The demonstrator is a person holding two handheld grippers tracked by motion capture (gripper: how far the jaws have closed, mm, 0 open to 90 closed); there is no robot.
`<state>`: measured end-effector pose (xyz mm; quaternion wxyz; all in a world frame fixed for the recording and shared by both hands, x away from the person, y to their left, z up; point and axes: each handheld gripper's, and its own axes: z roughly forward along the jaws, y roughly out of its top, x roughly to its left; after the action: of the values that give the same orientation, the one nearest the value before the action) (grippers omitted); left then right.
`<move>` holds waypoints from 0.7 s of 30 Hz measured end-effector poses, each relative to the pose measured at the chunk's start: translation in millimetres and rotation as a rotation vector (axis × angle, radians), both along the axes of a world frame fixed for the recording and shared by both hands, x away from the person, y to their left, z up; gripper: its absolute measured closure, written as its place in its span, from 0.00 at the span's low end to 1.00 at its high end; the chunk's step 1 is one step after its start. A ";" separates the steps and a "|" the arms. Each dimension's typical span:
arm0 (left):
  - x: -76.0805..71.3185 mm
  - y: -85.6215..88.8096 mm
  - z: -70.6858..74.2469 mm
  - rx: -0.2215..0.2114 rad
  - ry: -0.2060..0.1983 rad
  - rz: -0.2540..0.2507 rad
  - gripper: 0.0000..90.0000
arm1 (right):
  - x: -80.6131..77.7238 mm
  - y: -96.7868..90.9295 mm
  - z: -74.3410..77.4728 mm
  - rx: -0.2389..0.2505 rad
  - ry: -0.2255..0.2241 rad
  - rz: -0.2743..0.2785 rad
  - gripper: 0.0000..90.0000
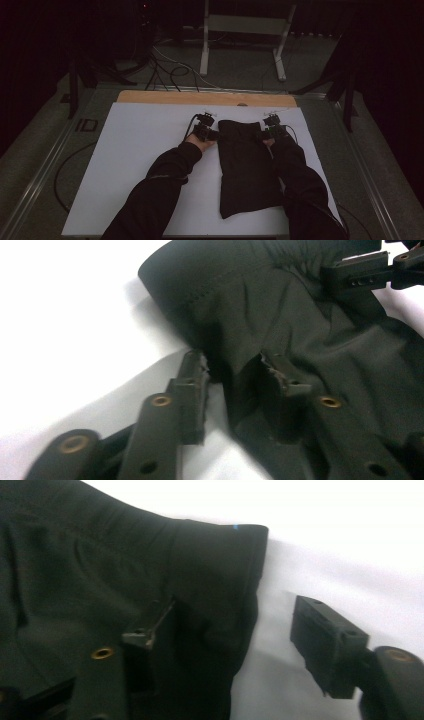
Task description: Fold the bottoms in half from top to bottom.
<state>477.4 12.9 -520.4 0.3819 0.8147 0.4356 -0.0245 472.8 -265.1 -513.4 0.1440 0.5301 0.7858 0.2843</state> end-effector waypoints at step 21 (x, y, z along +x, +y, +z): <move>-7.5 -4.4 6.3 0.019 -0.049 -0.045 0.96 | -6.1 5.1 8.8 -0.011 -0.031 0.071 0.96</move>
<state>469.9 8.5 -514.0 0.3839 0.8284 0.4079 -0.0089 466.7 -260.1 -504.7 0.1486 0.4967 0.8033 0.2930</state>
